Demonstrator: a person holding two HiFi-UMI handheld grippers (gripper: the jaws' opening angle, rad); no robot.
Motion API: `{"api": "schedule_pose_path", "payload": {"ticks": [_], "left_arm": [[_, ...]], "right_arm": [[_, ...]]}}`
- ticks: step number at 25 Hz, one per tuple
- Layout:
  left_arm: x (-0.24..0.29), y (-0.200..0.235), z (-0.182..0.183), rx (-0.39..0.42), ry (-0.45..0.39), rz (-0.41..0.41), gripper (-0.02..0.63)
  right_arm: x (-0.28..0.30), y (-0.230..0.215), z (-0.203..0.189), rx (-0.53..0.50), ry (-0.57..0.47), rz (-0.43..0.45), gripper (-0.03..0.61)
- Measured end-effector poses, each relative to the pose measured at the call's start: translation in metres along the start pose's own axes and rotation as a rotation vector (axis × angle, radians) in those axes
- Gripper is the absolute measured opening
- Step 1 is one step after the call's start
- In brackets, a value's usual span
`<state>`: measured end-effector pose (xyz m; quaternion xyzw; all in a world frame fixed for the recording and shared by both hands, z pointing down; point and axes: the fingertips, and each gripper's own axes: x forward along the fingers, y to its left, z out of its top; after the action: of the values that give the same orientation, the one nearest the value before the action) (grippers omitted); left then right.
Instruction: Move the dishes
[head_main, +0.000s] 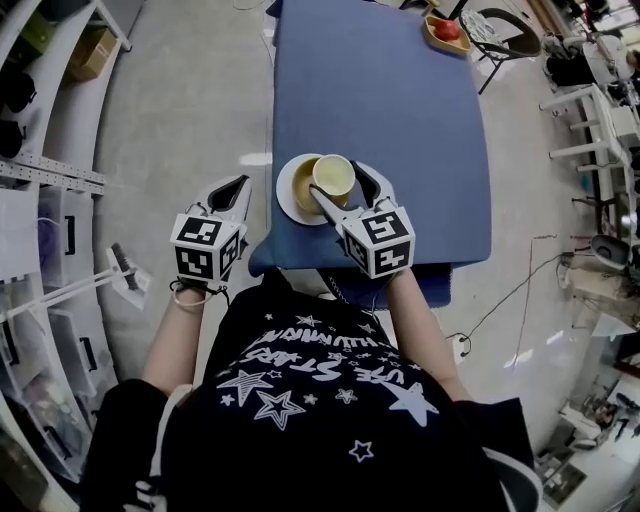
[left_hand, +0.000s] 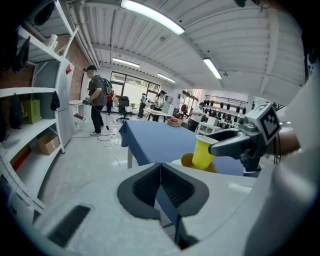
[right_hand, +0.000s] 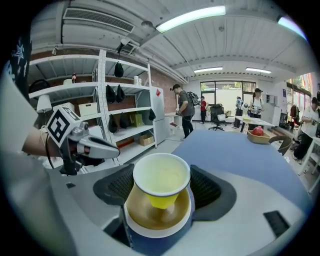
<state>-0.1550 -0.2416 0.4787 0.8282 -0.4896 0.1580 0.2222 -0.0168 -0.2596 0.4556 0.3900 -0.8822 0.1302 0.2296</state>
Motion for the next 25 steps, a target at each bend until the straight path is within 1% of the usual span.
{"api": "schedule_pose_path", "payload": {"ticks": [4, 6, 10, 14, 16, 20, 25], "left_arm": [[0.012, 0.001, 0.009, 0.021, -0.004, -0.047, 0.02], [0.017, 0.001, 0.011, 0.033, -0.003, -0.075, 0.02], [0.024, -0.001, 0.016, 0.047, -0.003, -0.111, 0.02], [0.031, -0.004, 0.019, 0.071, 0.01, -0.131, 0.02], [0.031, -0.004, 0.017, 0.065, 0.02, -0.123, 0.02], [0.035, -0.006, 0.016, 0.056, 0.03, -0.109, 0.02], [0.038, -0.006, 0.011, 0.024, 0.046, -0.078, 0.02]], "right_arm": [[-0.012, -0.012, 0.023, 0.011, -0.051, -0.067, 0.351], [-0.017, -0.022, 0.028, 0.022, -0.063, -0.104, 0.351], [-0.019, -0.045, 0.029, 0.043, -0.068, -0.169, 0.351], [-0.02, -0.074, 0.021, 0.096, -0.055, -0.224, 0.351], [-0.017, -0.085, 0.014, 0.12, -0.042, -0.23, 0.351], [-0.01, -0.104, 0.003, 0.129, -0.015, -0.237, 0.351], [0.005, -0.11, -0.01, 0.137, 0.006, -0.198, 0.351]]}}
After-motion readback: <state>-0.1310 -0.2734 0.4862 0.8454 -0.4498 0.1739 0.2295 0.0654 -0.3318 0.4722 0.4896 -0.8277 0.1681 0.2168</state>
